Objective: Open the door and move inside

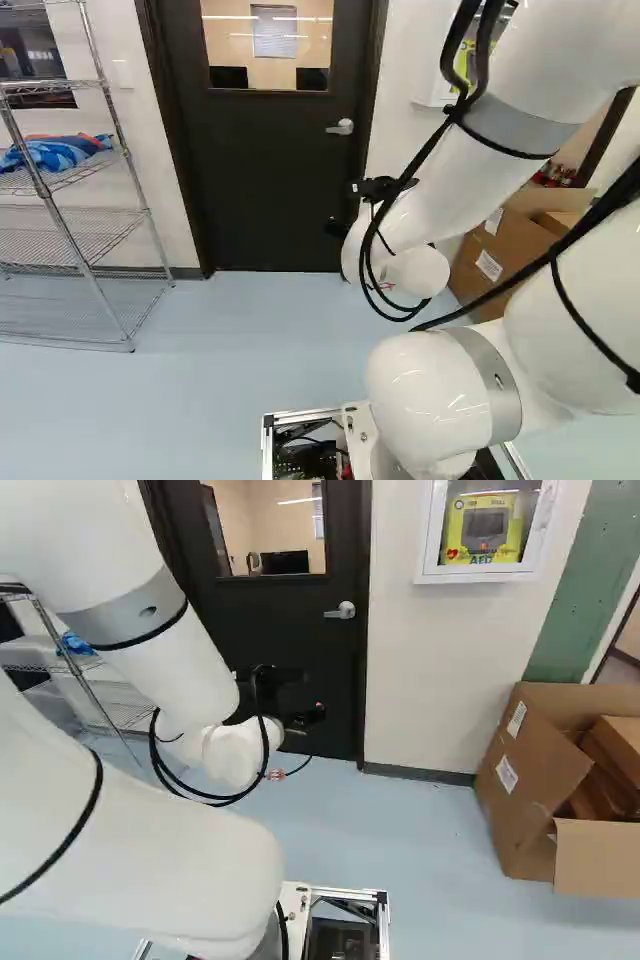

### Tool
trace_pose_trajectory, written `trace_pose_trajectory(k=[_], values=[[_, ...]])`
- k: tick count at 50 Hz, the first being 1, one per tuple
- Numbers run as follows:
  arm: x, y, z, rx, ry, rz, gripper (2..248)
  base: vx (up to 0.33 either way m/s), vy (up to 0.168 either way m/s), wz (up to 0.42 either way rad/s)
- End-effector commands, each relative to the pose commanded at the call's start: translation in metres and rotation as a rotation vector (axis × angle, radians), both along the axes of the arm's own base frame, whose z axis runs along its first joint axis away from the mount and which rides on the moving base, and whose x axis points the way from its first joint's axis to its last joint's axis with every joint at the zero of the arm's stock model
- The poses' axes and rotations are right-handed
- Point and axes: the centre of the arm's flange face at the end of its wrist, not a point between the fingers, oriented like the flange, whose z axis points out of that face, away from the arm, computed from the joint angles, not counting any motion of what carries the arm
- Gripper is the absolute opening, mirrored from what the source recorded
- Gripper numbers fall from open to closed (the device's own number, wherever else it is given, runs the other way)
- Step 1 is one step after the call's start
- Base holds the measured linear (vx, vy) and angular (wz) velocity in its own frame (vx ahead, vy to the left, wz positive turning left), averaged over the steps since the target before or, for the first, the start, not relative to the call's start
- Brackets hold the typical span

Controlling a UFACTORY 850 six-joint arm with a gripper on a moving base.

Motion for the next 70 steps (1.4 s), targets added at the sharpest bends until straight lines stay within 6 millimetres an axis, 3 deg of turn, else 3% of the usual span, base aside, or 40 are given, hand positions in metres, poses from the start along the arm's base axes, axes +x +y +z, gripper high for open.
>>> trace_pose_trajectory(k=[35,70], values=[[0.0,0.0,0.0,0.0,0.0,0.0,247,0.237,0.099,-0.026],[0.0,0.0,0.0,0.0,0.0,0.0,247,0.218,0.04,-0.025]])
